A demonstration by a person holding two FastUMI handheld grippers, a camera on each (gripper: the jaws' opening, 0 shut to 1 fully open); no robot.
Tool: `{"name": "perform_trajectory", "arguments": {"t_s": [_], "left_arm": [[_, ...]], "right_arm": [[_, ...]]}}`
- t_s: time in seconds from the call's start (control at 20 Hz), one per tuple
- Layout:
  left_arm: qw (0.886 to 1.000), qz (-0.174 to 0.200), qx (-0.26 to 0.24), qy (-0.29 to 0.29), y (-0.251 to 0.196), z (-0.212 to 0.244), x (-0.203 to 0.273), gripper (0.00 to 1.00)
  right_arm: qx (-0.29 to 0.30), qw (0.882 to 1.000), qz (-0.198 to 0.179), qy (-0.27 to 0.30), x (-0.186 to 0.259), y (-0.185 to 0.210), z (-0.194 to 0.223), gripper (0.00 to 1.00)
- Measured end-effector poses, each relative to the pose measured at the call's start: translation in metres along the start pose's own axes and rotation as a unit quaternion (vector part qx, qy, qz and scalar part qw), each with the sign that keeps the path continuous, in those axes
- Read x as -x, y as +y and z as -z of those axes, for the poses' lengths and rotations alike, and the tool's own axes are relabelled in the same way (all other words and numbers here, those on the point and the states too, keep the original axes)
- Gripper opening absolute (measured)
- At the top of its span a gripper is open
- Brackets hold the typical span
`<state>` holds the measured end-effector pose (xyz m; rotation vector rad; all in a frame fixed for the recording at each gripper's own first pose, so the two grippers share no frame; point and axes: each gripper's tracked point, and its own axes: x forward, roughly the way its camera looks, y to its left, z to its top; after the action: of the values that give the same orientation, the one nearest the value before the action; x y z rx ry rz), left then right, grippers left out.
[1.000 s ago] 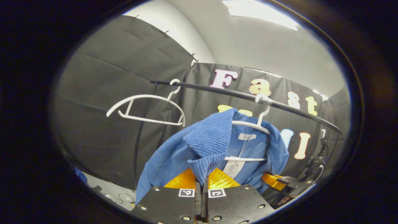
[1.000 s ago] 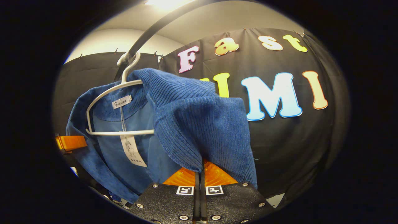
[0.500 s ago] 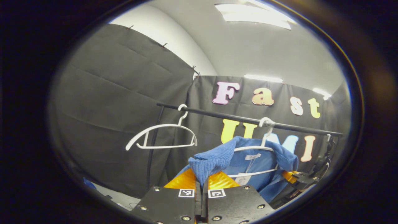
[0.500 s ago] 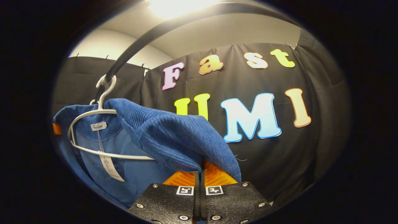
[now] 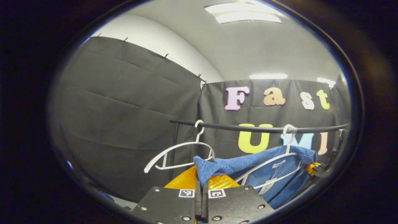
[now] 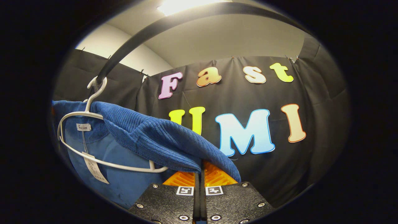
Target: Grasp the clothes on the hanger with both hands and then place them into the laundry hamper below.
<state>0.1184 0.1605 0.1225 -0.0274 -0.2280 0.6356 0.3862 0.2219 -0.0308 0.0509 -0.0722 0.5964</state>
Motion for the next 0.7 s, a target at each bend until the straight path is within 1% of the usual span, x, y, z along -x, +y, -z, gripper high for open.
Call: {"name": "perform_trajectory", "arguments": {"t_s": [0.2,0.3,0.45,0.6,0.7], "left_arm": [[1.000,0.009,0.007,0.006,0.006,0.005,-0.012,0.01],[1.000,0.021,-0.006,0.010,0.009,0.001,-0.027,0.01],[0.999,0.044,-0.028,0.015,0.010,-0.006,-0.042,0.01],[0.998,0.061,-0.022,0.020,0.010,-0.013,-0.054,0.01],[0.997,0.068,-0.019,0.017,0.012,-0.018,-0.058,0.01]], "right_arm": [[0.008,1.000,-0.002,-0.007,-0.002,-0.005,-0.006,0.00],[0.019,1.000,-0.007,-0.015,0.000,-0.007,-0.011,0.00],[0.050,0.998,-0.011,-0.030,0.003,-0.010,-0.019,0.00],[0.063,0.997,-0.009,-0.037,0.004,-0.013,-0.022,0.00],[0.064,0.997,-0.008,-0.041,-0.004,-0.013,-0.024,0.00]]}}
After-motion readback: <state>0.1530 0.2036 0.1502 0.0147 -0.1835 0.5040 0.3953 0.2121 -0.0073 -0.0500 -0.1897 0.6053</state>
